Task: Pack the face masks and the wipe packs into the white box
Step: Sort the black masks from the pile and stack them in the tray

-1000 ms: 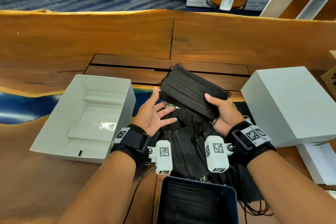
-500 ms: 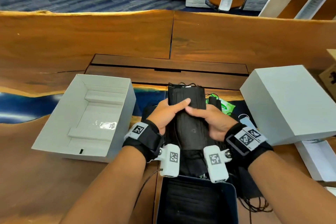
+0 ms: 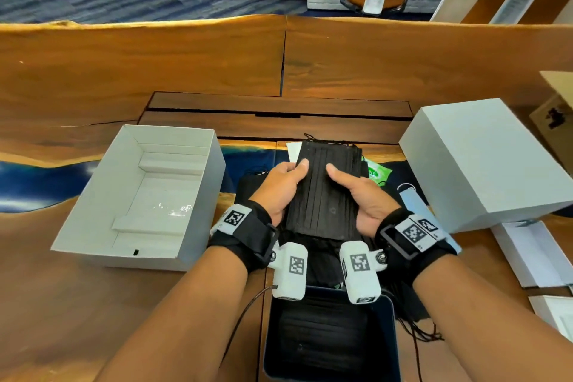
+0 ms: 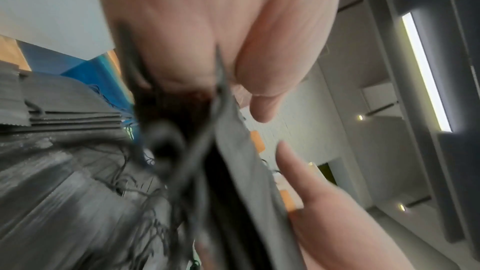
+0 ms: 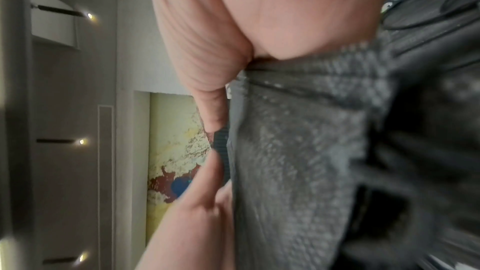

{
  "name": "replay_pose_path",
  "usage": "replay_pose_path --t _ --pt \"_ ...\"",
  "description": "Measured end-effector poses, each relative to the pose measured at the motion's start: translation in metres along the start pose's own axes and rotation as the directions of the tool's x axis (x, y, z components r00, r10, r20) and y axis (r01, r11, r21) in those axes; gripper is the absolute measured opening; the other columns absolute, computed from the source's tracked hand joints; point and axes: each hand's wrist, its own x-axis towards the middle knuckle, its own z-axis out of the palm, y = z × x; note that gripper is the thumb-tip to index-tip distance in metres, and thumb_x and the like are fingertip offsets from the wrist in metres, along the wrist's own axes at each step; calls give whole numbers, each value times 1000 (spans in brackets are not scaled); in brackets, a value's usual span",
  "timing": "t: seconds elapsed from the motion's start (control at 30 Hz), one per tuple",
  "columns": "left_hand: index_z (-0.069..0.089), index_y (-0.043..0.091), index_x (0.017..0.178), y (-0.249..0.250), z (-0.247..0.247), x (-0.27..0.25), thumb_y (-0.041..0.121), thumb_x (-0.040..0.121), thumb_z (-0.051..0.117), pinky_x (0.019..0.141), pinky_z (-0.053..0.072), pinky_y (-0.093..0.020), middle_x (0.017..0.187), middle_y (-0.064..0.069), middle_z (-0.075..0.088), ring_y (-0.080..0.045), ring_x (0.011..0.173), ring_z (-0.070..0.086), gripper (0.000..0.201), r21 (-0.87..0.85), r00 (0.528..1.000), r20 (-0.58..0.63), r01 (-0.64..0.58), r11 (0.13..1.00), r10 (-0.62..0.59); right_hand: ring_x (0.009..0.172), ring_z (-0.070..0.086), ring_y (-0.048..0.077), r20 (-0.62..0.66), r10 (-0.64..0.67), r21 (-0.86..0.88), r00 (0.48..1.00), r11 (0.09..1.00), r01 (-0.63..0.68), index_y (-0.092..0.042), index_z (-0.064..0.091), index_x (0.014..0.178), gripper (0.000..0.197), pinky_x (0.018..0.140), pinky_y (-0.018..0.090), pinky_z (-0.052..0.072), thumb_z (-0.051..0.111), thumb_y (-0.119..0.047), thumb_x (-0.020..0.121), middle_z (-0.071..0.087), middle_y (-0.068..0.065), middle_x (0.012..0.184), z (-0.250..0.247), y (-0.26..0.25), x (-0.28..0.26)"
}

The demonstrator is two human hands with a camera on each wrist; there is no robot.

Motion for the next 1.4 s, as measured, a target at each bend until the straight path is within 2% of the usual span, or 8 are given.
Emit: replay_pose_path --t 0.27,0.57,0.67,0.77,0.9,1.0,1.17,1.4 --pt "63 15 108 -9 18 -13 31 101 51 89 57 -43 101 -9 73 -24 93 70 22 56 1000 21 10 998 -11 110 66 35 9 61 -3 998 998 -61 -10 65 123 48 98 55 48 60 -45 91 68 19 117 -5 5 -7" --pt "61 4 117 -16 2 -28 4 88 66 78 59 -51 107 -16 70 -28 90 70 29 -23 997 -6 78 997 -78 109 65 35 36 -68 -285 997 955 75 -2 59 124 38 87 48 56 63 5 87 67 21 119 -37 15 -29" --pt "56 9 117 -17 -5 -31 3 86 69 70 60 -52 103 -10 68 -25 86 69 34 2 996 18 82 997 -82 107 66 32 71 -98 -470 993 874 120 -2 63 118 32 88 43 56 61 7 87 69 18 114 -40 17 -34" --pt "58 13 116 -18 -18 -35 0 81 73 62 60 -44 100 -10 69 -26 81 69 41 96 997 39 56 994 -60 107 67 30 201 56 -651 978 754 91 -5 66 114 29 94 43 54 59 7 89 71 15 112 -45 15 -42" --pt "66 16 109 -22 -24 -44 -3 76 77 88 56 -38 101 -12 70 -23 92 67 40 366 977 202 -16 931 -63 99 69 30 270 183 -803 945 585 116 -1 65 112 23 91 43 55 61 2 90 70 20 111 -40 13 -50" --pt "66 5 110 -32 -28 -55 -3 79 74 85 52 -28 100 -8 70 -17 91 64 33 501 968 240 -59 863 -74 93 68 23 270 168 -879 948 444 172 0 67 109 21 91 37 55 66 -3 88 72 16 106 -41 16 -53" --pt "64 8 88 -66 -41 -68 -4 82 70 89 53 -39 91 -11 67 -26 90 63 15 564 963 225 -6 826 -146 103 68 28 177 181 -943 968 314 113 -9 68 100 15 99 45 50 69 -6 86 74 10 102 -68 38 -58" --pt "64 14 77 -89 -33 -78 7 87 69 75 57 -41 79 -9 65 -26 78 65 13 832 934 222 -32 554 -279 96 69 28 206 205 -977 957 103 189 -13 71 92 9 92 46 54 68 -7 86 74 10 96 -77 77 -60"
